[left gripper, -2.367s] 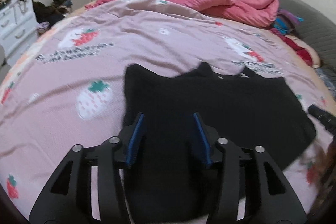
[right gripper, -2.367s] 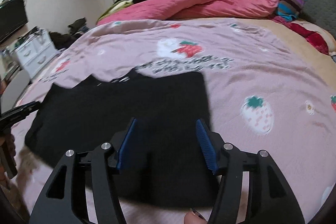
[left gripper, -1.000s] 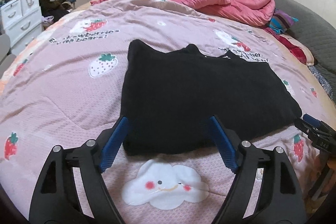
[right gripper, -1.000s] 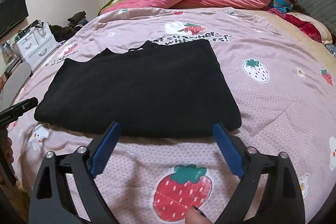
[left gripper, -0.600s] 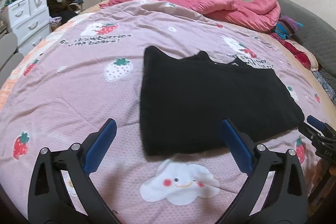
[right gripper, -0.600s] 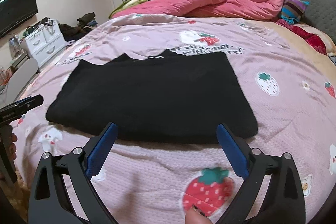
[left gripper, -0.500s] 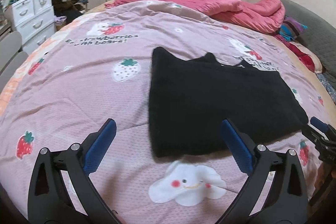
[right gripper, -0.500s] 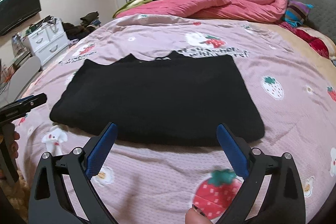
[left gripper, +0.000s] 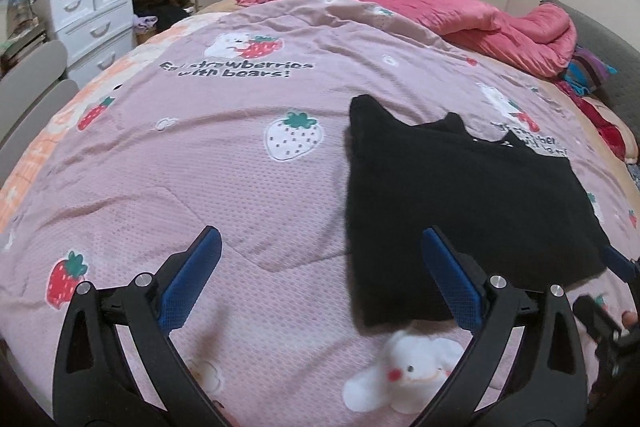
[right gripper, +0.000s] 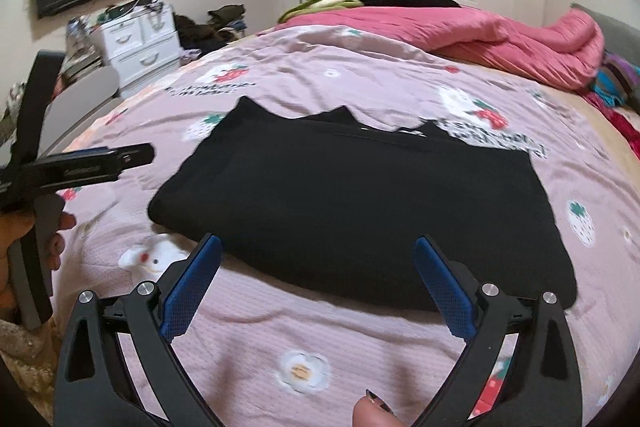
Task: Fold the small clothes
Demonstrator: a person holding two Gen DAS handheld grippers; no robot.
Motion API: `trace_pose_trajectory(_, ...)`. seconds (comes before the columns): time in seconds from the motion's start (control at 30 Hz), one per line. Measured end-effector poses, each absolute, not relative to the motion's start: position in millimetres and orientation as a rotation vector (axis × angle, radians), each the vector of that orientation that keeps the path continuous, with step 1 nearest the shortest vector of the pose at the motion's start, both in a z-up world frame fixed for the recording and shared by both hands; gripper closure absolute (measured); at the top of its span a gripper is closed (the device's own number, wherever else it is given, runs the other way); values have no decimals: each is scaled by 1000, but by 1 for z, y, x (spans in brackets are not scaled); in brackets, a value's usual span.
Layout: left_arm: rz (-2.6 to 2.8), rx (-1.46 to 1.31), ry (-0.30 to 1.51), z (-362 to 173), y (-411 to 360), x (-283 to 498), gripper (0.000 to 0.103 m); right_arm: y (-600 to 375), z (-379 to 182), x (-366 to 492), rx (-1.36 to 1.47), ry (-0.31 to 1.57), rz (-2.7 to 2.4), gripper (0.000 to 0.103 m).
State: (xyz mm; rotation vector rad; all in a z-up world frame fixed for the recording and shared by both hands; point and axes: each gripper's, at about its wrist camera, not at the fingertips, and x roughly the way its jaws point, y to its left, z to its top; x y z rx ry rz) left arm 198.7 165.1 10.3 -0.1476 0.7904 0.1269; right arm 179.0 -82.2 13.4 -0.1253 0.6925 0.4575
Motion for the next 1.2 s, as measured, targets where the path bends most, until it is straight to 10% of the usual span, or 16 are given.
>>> trace_pose_trajectory(1.07,176,-124,869,-8,187,302,9,60,-54,223,-637,647,448,8)
trace_pose_trajectory(1.2,159,-113,873,-9,184,307,9,62,-55,218,-665,598,458,25)
